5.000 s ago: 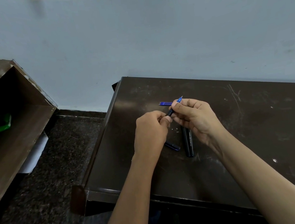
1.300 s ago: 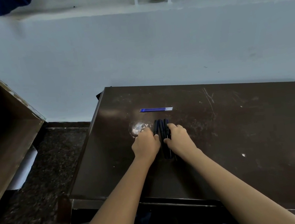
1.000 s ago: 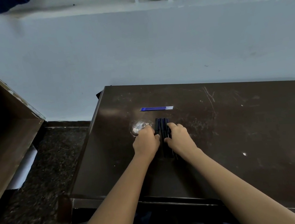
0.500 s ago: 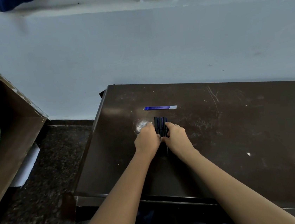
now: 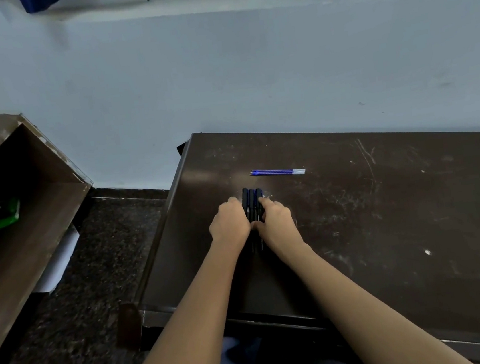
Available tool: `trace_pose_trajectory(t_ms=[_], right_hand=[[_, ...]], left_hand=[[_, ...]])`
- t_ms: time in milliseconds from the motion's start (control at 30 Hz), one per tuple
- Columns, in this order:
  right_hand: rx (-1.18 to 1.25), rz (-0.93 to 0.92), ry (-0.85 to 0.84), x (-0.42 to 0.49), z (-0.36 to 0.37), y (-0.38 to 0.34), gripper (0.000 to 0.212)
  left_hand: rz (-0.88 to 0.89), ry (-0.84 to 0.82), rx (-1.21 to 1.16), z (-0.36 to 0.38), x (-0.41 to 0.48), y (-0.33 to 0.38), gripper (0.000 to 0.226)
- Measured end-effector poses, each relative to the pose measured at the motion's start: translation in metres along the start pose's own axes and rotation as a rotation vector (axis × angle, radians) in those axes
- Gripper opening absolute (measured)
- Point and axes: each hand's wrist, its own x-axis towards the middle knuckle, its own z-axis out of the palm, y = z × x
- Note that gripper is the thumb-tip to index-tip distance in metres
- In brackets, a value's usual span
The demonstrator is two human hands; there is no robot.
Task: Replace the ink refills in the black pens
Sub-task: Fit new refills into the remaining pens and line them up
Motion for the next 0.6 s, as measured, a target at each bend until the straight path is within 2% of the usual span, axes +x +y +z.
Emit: trace_pose_trajectory(t_ms=[300, 600], right_hand=[[0.011, -0.034, 0.067, -0.0026, 0.001, 0.0031, 0.039], [0.03, -0.012, 0.093, -0.0029, 0.0046, 0.0037, 0.041]], left_hand=[[0.012, -0.004, -0.016, 0.0016, 0.0024, -0.0015, 0.03], [0.029, -0.01, -0.033, 0.0013, 0.0038, -0.0019, 0.029]])
